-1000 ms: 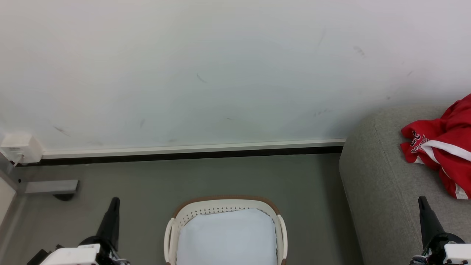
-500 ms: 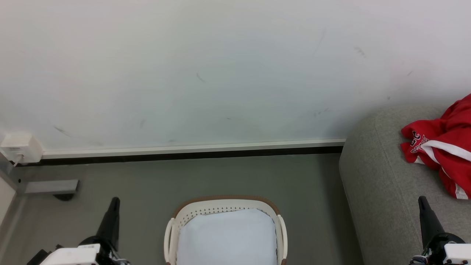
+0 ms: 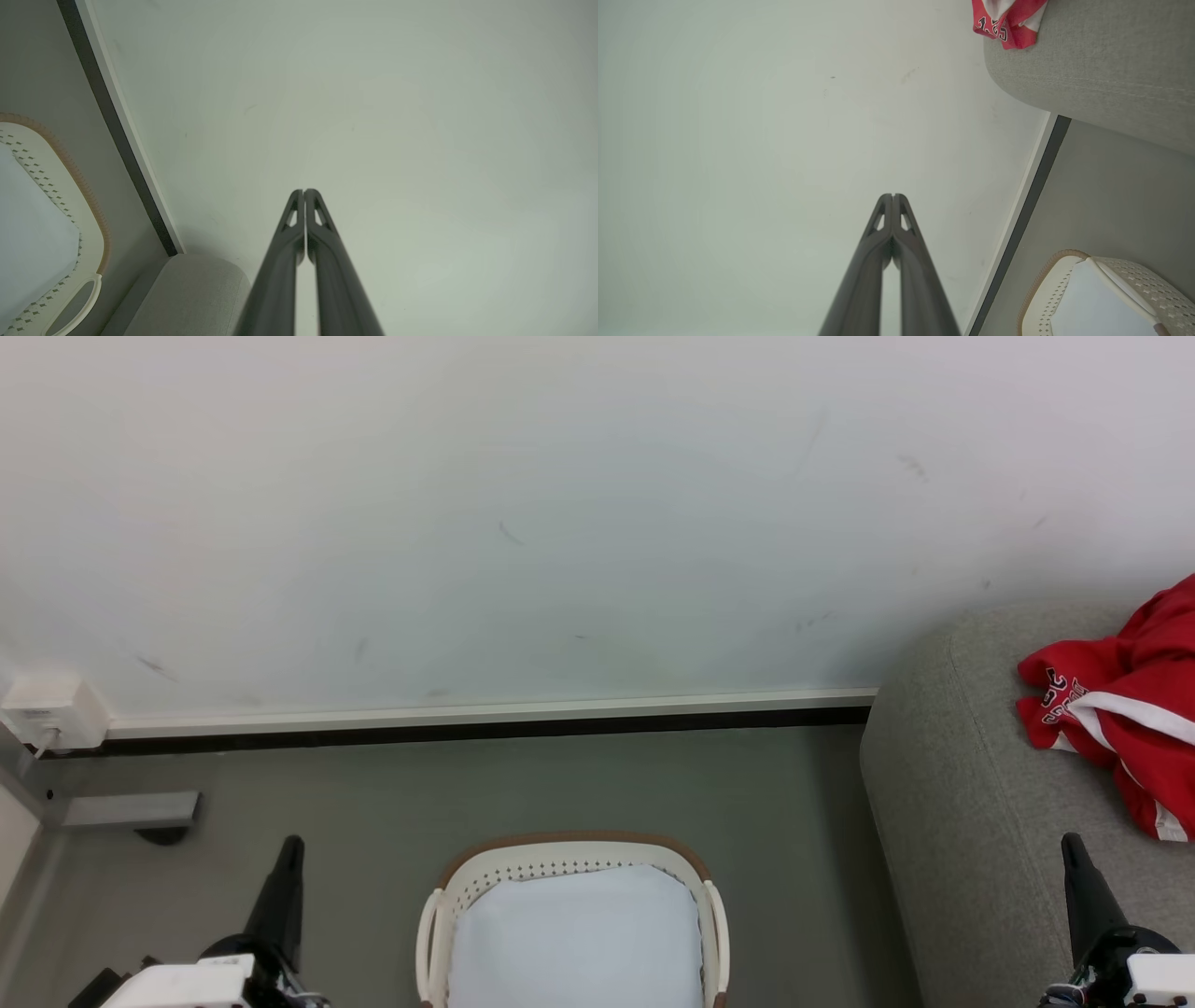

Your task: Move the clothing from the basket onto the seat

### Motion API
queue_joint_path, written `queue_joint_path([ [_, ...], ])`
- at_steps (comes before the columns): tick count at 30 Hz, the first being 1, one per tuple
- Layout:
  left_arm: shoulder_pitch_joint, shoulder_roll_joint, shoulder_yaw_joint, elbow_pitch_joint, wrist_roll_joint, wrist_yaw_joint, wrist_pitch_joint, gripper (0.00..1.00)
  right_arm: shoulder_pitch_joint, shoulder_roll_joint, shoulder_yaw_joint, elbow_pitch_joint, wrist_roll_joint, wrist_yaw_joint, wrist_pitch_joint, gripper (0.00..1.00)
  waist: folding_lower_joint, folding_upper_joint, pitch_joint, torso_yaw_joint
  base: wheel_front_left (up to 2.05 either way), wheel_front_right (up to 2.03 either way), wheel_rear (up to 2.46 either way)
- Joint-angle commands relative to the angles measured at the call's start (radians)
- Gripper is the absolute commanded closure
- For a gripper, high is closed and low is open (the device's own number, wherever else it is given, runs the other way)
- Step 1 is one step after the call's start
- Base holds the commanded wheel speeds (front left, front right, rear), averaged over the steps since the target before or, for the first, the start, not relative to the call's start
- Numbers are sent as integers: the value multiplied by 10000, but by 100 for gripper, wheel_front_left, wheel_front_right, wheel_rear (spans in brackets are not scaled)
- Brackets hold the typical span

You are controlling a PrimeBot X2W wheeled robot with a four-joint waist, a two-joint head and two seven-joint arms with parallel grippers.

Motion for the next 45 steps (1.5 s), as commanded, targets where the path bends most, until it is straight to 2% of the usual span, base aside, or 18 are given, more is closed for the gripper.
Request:
queue_joint_path([
  [1,-82,47,-1,-34,-136,-48,42,100,-117,4,-47,-51,-26,-21,32,100,0,0,0,0,0,0,0],
  [45,-81,48,-5,-34,-138,-48,40,100,-118,8,-54,-51,-36,-21,38,100,0,0,0,0,0,0,0],
])
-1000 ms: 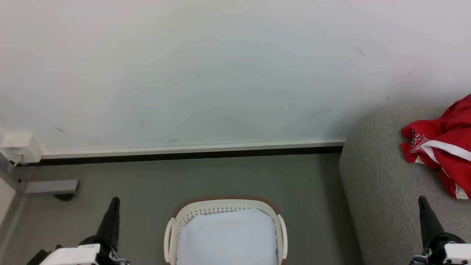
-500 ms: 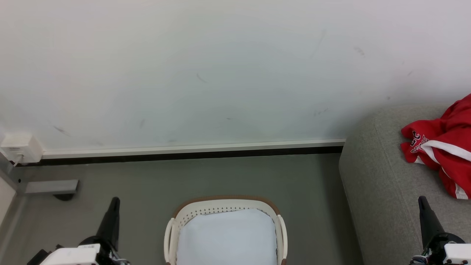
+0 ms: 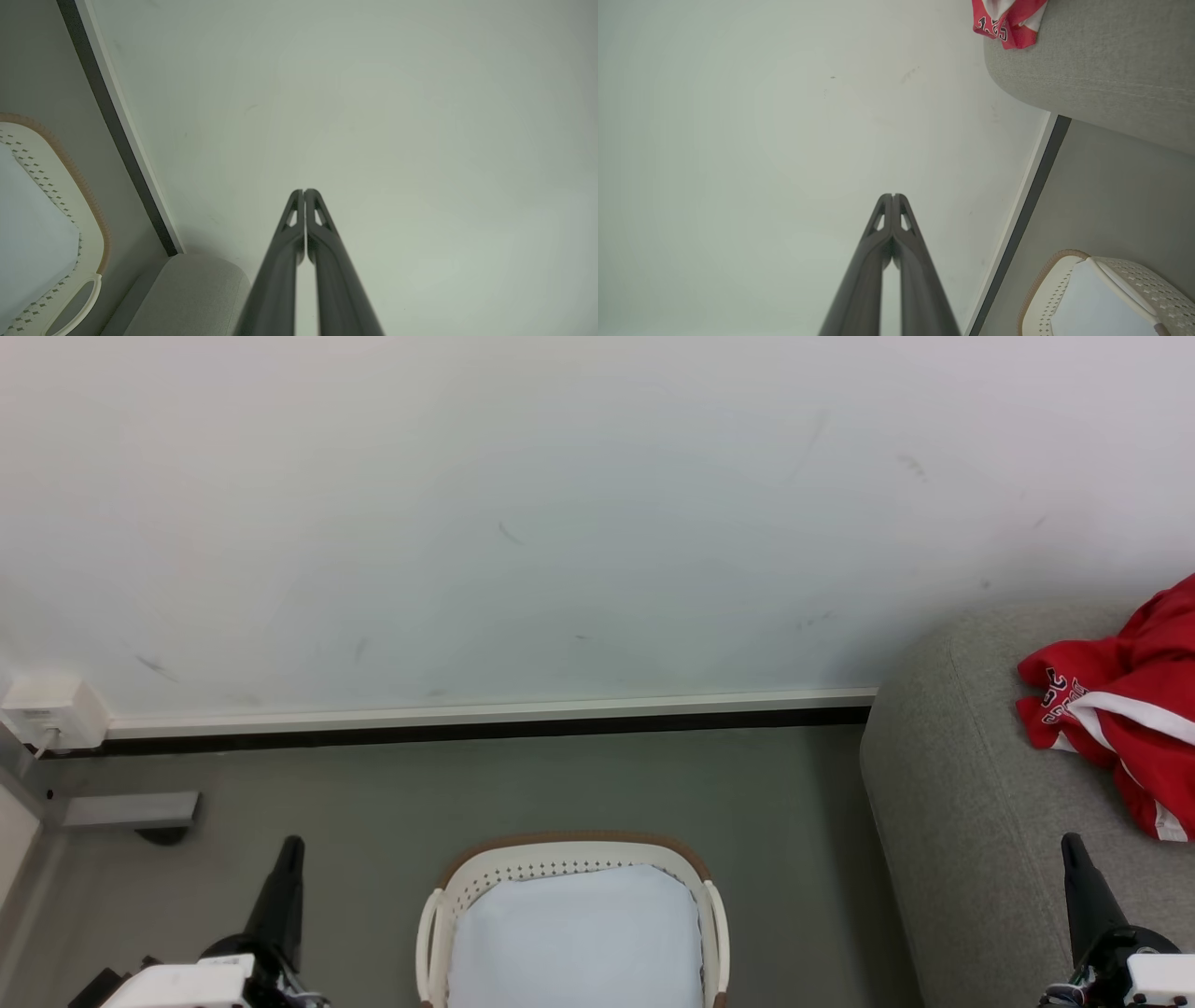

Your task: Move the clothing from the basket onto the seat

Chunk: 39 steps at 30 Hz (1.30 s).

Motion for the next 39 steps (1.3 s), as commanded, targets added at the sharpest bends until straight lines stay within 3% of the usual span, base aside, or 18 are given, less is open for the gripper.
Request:
queue_joint_path([
  [1,-80,48,-4,-32,-138,-48,40,100,-116,3,-47,-51,-35,-21,33,100,0,0,0,0,0,0,0],
  [39,-80,48,-2,-34,-139,-48,38,100,-116,2,-50,-51,-40,-21,36,100,0,0,0,0,0,0,0],
])
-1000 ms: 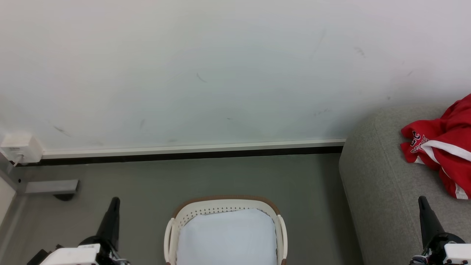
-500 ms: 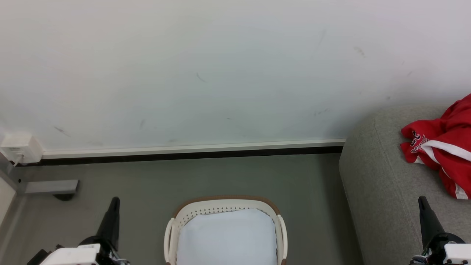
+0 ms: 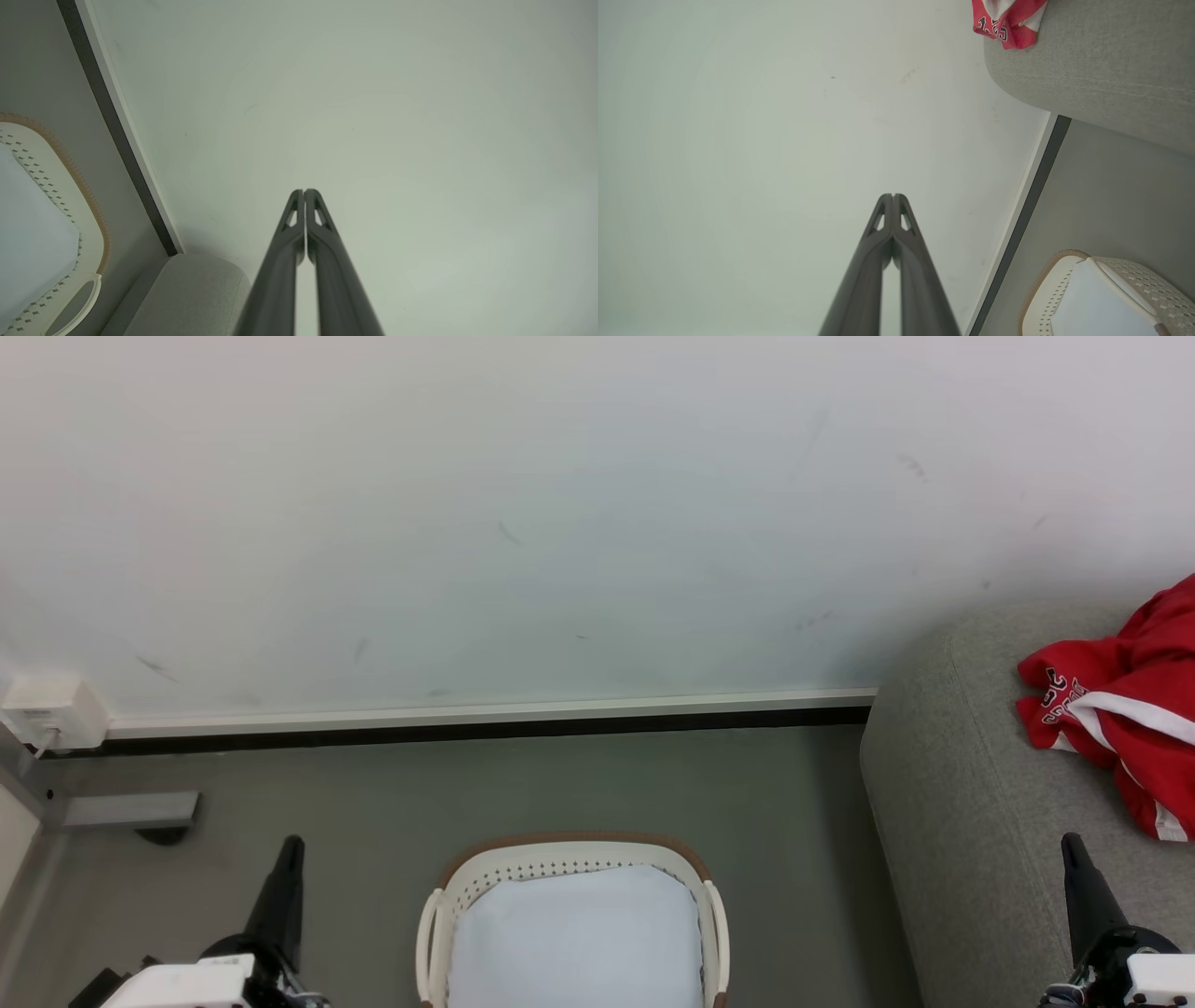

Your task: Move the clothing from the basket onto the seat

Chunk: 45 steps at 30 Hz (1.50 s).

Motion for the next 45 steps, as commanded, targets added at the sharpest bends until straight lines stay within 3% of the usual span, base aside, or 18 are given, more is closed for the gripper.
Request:
queue_joint_path([
  [1,-80,48,-2,-34,-139,-48,38,100,-115,-4,-46,-51,-40,-21,34,100,0,0,0,0,0,0,0],
  [45,-79,48,-3,-35,-140,-49,38,100,-117,-3,-46,-51,-44,-21,37,100,0,0,0,0,0,0,0],
])
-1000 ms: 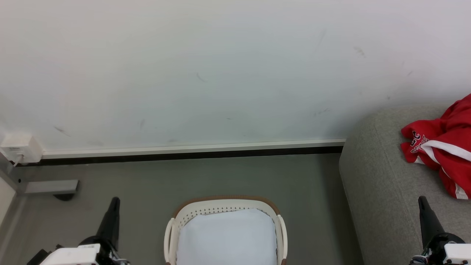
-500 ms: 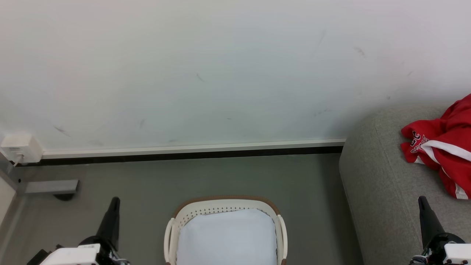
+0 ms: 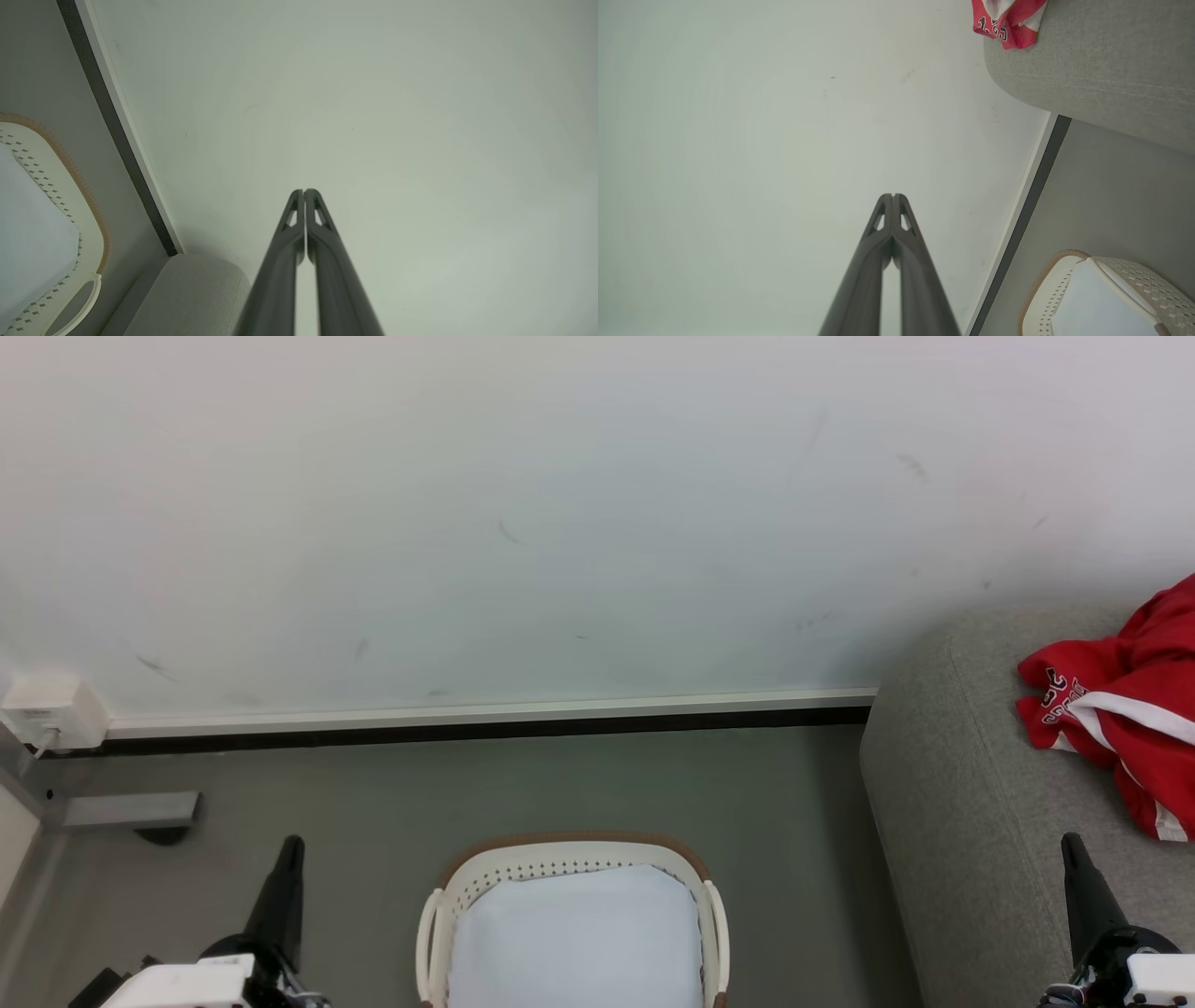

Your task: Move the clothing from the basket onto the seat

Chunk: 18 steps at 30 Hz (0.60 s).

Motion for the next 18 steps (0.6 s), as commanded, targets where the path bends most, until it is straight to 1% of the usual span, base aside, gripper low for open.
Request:
queue_joint_path([
  [1,-78,48,-1,-35,-140,-49,39,100,-117,-5,-43,-51,-44,-21,37,100,-1,0,0,0,0,0,0],
  [18,-78,48,-5,-34,-141,-49,39,100,-117,-6,-43,-51,-45,-21,37,100,-1,0,0,0,0,0,0],
])
